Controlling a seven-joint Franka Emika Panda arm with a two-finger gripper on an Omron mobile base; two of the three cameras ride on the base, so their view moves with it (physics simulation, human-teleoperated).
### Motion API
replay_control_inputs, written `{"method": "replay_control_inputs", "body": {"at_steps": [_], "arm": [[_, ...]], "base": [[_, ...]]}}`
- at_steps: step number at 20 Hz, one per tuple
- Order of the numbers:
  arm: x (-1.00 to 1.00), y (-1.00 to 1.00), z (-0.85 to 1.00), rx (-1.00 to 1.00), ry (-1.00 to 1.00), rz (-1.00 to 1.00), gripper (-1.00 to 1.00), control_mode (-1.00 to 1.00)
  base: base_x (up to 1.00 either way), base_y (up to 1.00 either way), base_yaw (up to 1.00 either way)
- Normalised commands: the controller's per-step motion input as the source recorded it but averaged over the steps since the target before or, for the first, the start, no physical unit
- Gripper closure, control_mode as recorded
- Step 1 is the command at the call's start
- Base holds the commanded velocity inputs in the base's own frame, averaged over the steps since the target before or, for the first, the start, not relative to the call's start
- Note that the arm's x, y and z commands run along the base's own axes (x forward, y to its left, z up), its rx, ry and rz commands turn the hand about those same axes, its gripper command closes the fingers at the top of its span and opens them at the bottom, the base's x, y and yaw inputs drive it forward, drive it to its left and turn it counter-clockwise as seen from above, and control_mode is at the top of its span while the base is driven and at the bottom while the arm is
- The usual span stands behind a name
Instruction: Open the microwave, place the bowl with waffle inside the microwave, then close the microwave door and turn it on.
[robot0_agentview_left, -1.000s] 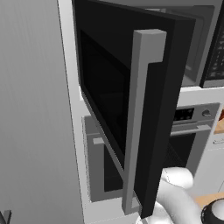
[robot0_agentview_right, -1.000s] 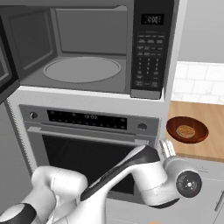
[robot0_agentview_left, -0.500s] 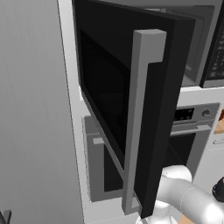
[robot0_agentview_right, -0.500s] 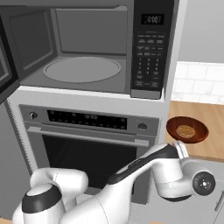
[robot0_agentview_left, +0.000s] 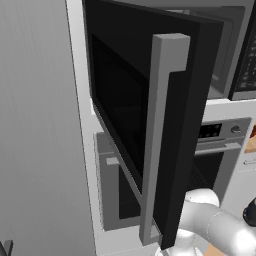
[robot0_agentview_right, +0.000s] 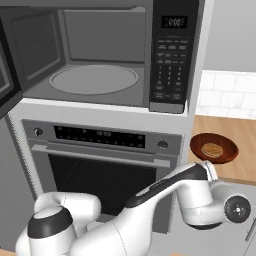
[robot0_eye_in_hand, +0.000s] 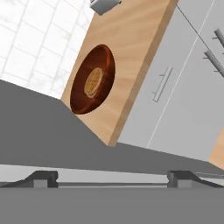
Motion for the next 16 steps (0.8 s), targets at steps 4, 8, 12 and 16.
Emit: {"method": "replay_control_inputs", "body": {"at_steps": [4, 8, 12, 16], "arm": [[0.29, -0.06, -0.07, -0.02, 0.03, 0.1, -1.0, -1.0], [0.32, -0.25, -0.06, 0.0, 0.03, 0.1, -1.0, -1.0], [0.33, -0.39, -0.12, 0.0, 0.0, 0.06, -1.0, -1.0], [0.28, -0.39, -0.11, 0.02, 0.0, 0.05, -1.0, -1.0]], "base": [[0.0, 0.0, 0.0], [0.0, 0.0, 0.0], [0.0, 0.0, 0.0], [0.0, 0.0, 0.0]]}}
